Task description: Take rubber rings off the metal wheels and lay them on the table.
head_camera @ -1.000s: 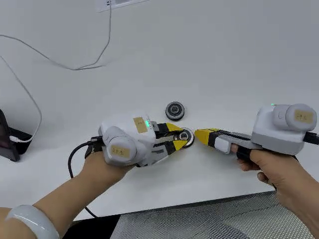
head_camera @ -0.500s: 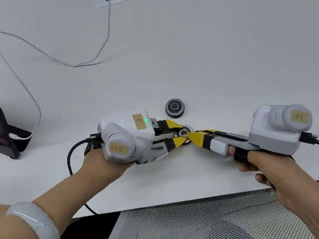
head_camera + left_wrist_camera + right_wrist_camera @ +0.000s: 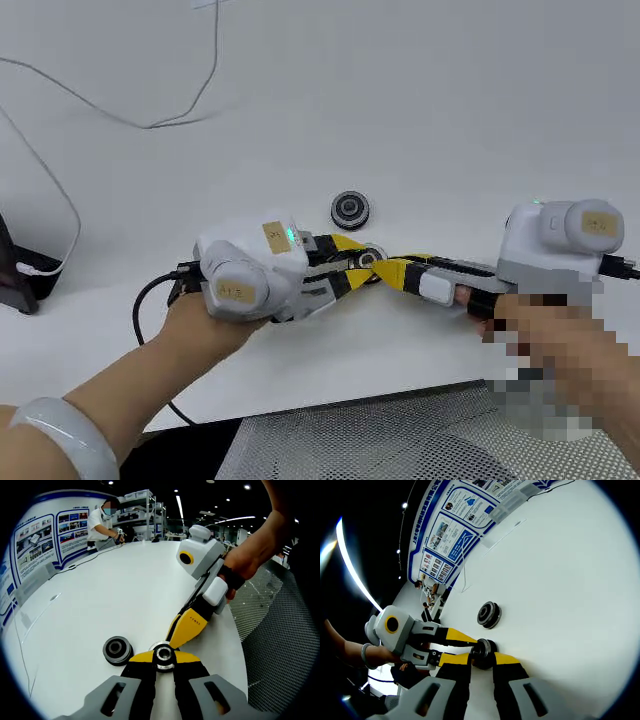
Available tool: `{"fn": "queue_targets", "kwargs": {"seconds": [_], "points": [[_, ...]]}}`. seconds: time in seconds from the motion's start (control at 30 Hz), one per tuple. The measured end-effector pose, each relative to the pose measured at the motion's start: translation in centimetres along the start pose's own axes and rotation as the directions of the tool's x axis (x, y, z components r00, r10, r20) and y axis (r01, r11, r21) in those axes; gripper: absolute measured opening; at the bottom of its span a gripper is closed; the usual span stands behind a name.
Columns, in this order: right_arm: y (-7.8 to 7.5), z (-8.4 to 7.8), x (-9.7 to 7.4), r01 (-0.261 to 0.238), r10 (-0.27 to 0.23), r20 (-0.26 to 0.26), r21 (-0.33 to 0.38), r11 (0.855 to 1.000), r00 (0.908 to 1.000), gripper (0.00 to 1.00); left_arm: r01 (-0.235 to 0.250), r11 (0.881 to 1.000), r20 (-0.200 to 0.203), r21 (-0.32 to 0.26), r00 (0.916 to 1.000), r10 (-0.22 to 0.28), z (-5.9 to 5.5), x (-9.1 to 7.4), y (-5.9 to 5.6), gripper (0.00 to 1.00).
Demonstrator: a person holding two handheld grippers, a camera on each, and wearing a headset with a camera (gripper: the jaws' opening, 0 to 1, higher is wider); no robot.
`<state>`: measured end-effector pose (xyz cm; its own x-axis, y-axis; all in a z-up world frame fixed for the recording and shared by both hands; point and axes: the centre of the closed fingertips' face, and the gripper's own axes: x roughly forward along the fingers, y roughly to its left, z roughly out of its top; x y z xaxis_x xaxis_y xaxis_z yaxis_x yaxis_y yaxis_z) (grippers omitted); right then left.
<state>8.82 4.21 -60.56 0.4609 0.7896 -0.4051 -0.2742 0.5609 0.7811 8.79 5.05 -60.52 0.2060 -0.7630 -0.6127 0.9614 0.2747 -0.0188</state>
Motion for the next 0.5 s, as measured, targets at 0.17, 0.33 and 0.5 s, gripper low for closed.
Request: {"fn": "queue_targets", "kwargs": {"seconds": [0.17,0.33,0.5], "points": [[-0.12,0.09,-0.05,0.01,-0.01,0.009,-0.014,1.0,0.9999,0.25,0.0,1.0,0.0,0.0,1.0,0.0,0.03,0.0,-0.02,0.12],[0.2,0.41,-0.09,0.007,-0.007,0.025,-0.016,1.0,0.9997,0.25,0.001,1.0,-0.001,0.001,1.0,-0.001,0.06,0.0,-0.04,0.12],[0.47,0.51,-0.06,-0.011,0.011,0.02,-0.009,1.0,0.9997,0.25,0.0,1.0,0.001,-0.001,1.0,0.0,0.06,-0.01,-0.05,0.12]]}}
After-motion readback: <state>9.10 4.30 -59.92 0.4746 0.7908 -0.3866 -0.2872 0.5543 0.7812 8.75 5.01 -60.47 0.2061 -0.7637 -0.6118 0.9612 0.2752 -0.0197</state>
